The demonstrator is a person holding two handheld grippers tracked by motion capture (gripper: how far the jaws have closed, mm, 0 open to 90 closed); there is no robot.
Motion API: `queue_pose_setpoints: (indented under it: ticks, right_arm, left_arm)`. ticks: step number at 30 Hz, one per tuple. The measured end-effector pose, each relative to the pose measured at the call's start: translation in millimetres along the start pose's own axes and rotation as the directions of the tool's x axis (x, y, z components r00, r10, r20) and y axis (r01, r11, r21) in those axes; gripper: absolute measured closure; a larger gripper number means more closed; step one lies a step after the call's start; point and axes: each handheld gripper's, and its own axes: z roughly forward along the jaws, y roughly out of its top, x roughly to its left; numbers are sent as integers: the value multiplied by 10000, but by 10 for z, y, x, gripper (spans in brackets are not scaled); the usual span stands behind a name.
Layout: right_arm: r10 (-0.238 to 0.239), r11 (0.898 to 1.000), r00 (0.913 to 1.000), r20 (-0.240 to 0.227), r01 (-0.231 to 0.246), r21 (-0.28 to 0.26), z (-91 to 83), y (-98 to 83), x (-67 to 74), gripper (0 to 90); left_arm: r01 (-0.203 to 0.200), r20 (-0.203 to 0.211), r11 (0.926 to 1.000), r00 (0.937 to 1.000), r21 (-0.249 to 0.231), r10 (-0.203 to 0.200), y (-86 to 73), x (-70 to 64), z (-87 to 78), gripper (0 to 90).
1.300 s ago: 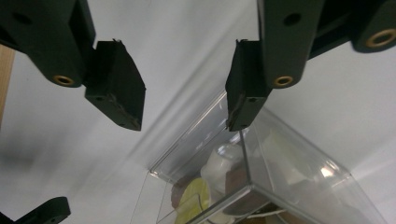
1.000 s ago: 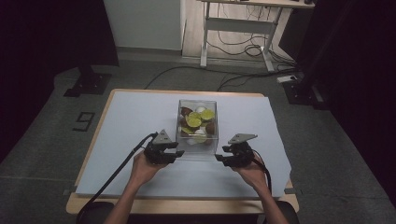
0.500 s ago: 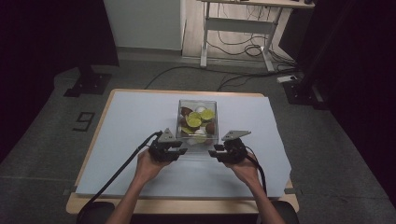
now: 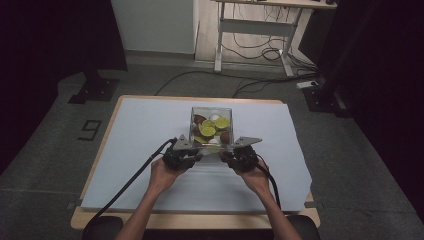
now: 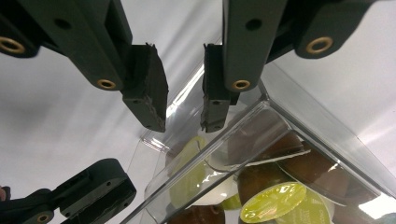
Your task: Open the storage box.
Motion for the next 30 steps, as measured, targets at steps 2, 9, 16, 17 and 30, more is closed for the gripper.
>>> queue_pose_setpoints:
  ticks: [2, 9, 16, 17, 30]
  right_arm:
    - [28, 10000, 10000, 47, -28, 9, 8, 4, 0, 763]
    - [205, 9997, 9995, 245, -201, -169, 64, 30, -11, 789]
    - [151, 9998, 9998, 156, -148, -167, 111, 63, -9, 802]
    - [152, 9997, 9998, 138, -150, -177, 116, 66, -3, 802]
    - [237, 9988, 9996, -130, -242, -422, 124, 63, 1, 812]
  left_arm:
    - [15, -21, 10000, 10000, -11, -15, -2, 2, 7, 710]
    - [280, 38, 9992, 9996, -276, -279, -1, 24, 58, 716]
    - [368, 151, 9986, 9992, -374, -362, 10, 30, 104, 734]
    - [335, 151, 9987, 9993, -382, -330, 12, 26, 110, 736]
    - [326, 94, 9977, 9994, -593, -321, 17, -2, 125, 773]
